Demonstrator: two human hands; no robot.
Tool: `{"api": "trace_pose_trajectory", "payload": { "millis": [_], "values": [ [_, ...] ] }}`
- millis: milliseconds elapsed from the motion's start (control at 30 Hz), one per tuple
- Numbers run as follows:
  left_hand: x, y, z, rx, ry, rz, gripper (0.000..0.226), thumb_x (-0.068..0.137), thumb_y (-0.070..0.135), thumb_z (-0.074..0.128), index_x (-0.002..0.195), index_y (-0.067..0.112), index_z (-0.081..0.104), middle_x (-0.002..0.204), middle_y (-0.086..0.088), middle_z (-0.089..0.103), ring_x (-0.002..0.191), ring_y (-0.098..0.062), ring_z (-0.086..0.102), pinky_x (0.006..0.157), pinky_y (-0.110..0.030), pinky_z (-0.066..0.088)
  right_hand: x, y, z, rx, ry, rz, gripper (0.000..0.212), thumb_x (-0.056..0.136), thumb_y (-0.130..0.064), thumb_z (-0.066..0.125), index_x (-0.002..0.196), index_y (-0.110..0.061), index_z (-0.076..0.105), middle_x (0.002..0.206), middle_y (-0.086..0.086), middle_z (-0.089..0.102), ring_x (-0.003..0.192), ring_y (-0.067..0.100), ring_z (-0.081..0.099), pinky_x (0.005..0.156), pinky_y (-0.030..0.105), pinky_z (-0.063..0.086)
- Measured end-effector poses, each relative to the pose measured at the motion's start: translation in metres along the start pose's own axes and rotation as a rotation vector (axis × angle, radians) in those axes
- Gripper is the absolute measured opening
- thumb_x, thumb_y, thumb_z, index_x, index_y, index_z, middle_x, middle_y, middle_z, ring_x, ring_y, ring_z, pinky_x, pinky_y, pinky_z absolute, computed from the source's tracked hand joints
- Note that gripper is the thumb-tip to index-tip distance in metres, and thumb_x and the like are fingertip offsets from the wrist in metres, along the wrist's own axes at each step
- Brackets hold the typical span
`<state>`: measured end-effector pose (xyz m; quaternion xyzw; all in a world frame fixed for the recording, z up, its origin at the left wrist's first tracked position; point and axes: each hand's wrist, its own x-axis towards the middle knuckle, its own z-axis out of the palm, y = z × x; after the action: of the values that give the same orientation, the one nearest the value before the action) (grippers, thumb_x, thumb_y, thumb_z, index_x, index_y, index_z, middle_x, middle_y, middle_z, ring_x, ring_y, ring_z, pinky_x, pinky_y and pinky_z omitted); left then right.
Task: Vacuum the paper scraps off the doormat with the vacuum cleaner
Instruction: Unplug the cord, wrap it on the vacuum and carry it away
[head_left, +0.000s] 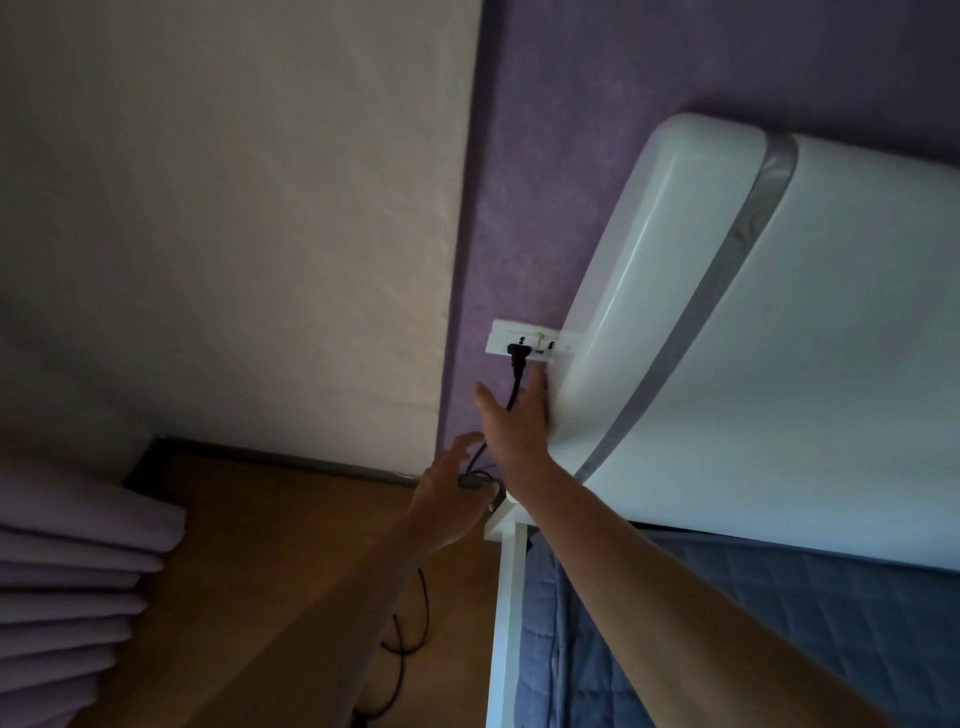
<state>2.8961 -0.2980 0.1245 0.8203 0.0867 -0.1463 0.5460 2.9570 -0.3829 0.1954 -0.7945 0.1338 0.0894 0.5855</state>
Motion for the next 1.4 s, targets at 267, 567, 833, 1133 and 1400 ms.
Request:
{"api": "trace_pose_trajectory", "payload": {
  "millis": [267,567,833,1133,1400],
  "values": [
    [0.012,-0.016,0.007,-0.1,-0.073,-0.004,0.052,0.09,0.009,0.064,0.135,0.028,0.045,0.106,-0.002,0.067,0.082,-0.014,0.069,0.067,-0.027,0.06,0.018,0.014,0.014,0.078,0.077,-0.063,0.072,0.096,-0.02,0.06,0.155,-0.025,0.019,0.151,-0.002,0.039,0.106,0.004,0.048,0.089,0.024,0.04],
    [0.002,-0.02,0.009,-0.143,-0.095,0.019,0.035,0.088,0.008,0.06,0.097,0.042,0.057,0.096,0.003,0.065,0.099,-0.024,0.065,0.088,-0.048,0.053,0.027,0.033,0.015,0.074,0.061,-0.131,0.072,0.095,-0.014,0.06,0.154,-0.028,0.021,0.111,-0.026,0.041,0.09,-0.011,0.053,0.068,0.004,0.04],
    [-0.028,-0.04,-0.017,-0.212,-0.14,0.036,0.039,0.092,0.002,0.064,0.123,0.025,0.057,0.109,0.003,0.067,0.096,-0.003,0.065,0.08,-0.017,0.052,0.028,0.038,0.023,0.075,0.162,-0.229,0.068,0.094,-0.011,0.06,0.153,-0.02,0.027,0.107,-0.032,0.04,0.093,0.002,0.055,0.073,0.003,0.044],
    [-0.055,-0.036,-0.021,-0.424,-0.089,0.021,0.044,0.092,-0.013,0.054,0.125,0.017,0.057,0.079,-0.012,0.068,0.072,-0.018,0.07,0.07,-0.027,0.059,0.034,0.036,0.039,0.124,0.41,-0.3,0.042,0.098,-0.009,0.054,0.139,-0.005,0.047,0.112,-0.005,0.059,0.091,0.004,0.058,0.086,0.021,0.048],
    [-0.064,-0.023,-0.032,-0.401,-0.144,-0.086,0.049,0.094,-0.007,0.057,0.13,0.027,0.055,0.076,-0.004,0.07,0.075,-0.02,0.073,0.069,-0.033,0.062,0.042,0.04,0.046,0.061,0.554,-0.335,0.033,0.101,-0.003,0.045,0.132,-0.004,0.052,0.127,0.011,0.063,0.122,0.021,0.057,0.106,0.028,0.044]
  ]
}}
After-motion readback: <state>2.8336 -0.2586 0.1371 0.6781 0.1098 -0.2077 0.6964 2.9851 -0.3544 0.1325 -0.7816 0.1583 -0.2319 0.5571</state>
